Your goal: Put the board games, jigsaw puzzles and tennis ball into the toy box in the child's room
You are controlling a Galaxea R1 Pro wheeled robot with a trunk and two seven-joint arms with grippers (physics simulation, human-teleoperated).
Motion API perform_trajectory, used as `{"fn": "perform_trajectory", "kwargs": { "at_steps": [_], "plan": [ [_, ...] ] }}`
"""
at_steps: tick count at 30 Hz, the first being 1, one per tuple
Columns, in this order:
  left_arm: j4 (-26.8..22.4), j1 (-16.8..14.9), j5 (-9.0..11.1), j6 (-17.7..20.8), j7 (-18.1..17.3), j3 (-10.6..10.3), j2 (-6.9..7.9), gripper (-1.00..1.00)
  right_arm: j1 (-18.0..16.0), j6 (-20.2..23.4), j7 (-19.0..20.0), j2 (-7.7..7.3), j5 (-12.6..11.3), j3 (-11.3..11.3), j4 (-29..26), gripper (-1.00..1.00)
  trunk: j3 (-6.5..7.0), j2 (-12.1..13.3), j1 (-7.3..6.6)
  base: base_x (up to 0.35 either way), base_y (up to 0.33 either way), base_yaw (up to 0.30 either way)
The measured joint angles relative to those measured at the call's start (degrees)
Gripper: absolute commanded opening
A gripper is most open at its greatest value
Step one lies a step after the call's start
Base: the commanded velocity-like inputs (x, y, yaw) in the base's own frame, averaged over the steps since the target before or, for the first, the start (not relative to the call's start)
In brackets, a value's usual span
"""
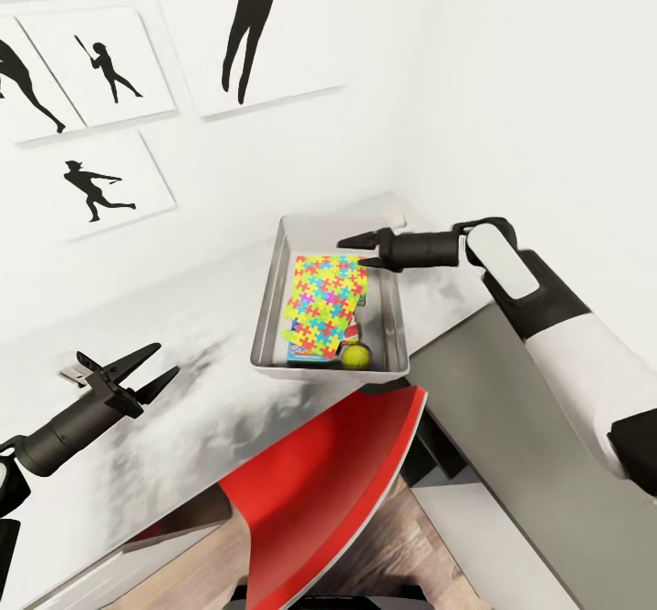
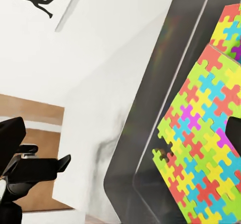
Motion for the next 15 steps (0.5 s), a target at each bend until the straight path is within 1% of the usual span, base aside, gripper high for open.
{"fn": "perform_trajectory", "kwargs": {
  "at_steps": [1, 4, 6, 7, 8, 10, 11, 13, 14, 15],
  "plan": [
    [0.0, 0.0, 0.0, 0.0, 0.0, 0.0, -0.05, 1.0, 0.8, 0.0, -0.1, -0.31, 0.1, -0.6, -1.5, 1.0, 0.0, 0.0, 0.0, 0.0, 0.0, 0.0],
    [-0.1, 0.0, 0.0, 0.0, 0.0, 0.0, -0.09, 1.0, 1.6, 0.0, -0.2, -0.59, 0.1, -1.3, -2.9, 1.0, 0.0, 0.0, 0.0, 0.0, 0.0, 0.0],
    [-0.1, 0.0, 0.0, -0.1, 0.0, 0.0, -0.24, 1.0, 3.0, 0.0, -0.8, -1.01, 0.2, -2.7, -5.5, 1.0, 0.0, 0.0, 0.0, 0.0, 0.0, 0.0],
    [-0.1, 0.0, 0.0, -0.1, 0.0, 0.0, -0.25, 1.0, 3.0, 0.0, -0.8, -1.02, 0.2, -2.7, -5.5, 1.0, 0.0, 0.0, 0.0, -0.012, 0.0, 0.0],
    [-0.1, 0.0, 0.0, -0.1, 0.0, 0.0, -0.35, 1.0, 3.7, 0.0, -1.2, -1.21, 0.3, -3.4, -6.7, 1.0, 0.0, 0.0, 0.0, -0.039, 0.0, 0.0],
    [-0.2, 0.0, 0.0, -0.1, 0.0, 0.0, -0.54, 1.0, 5.2, 0.0, -2.3, -1.65, 0.3, -4.7, -9.2, 1.0, 0.0, 0.0, 0.01, -0.083, 0.0, 0.0],
    [-0.2, 0.0, 0.0, -0.1, 0.0, 0.0, -0.54, 1.0, 5.2, 0.0, -2.3, -1.65, 0.3, -4.8, -9.2, 1.0, 0.0, 0.0, 0.01, -0.128, 0.0, 0.0],
    [-0.2, 0.0, 0.0, -0.1, -0.1, 0.0, -0.65, 1.0, 6.7, 0.0, -3.8, -2.37, 0.3, -5.9, -12.0, 1.0, 0.0, 0.0, 0.02, -0.168, 0.0, 0.0],
    [-0.2, 0.0, 0.0, -0.1, -0.1, 0.0, -0.65, 1.0, 6.7, 0.0, -3.8, -2.39, 0.3, -5.9, -12.0, 1.0, 0.0, 0.0, 0.02, -0.199, 0.0, 0.0],
    [-0.2, 0.0, 0.0, -0.1, -0.2, -0.1, -0.68, 1.0, 7.5, -0.1, -4.6, -2.82, 0.4, -6.3, -13.5, 1.0, 0.0, 0.0, 0.02, -0.203, 0.0, 0.0]
  ]
}}
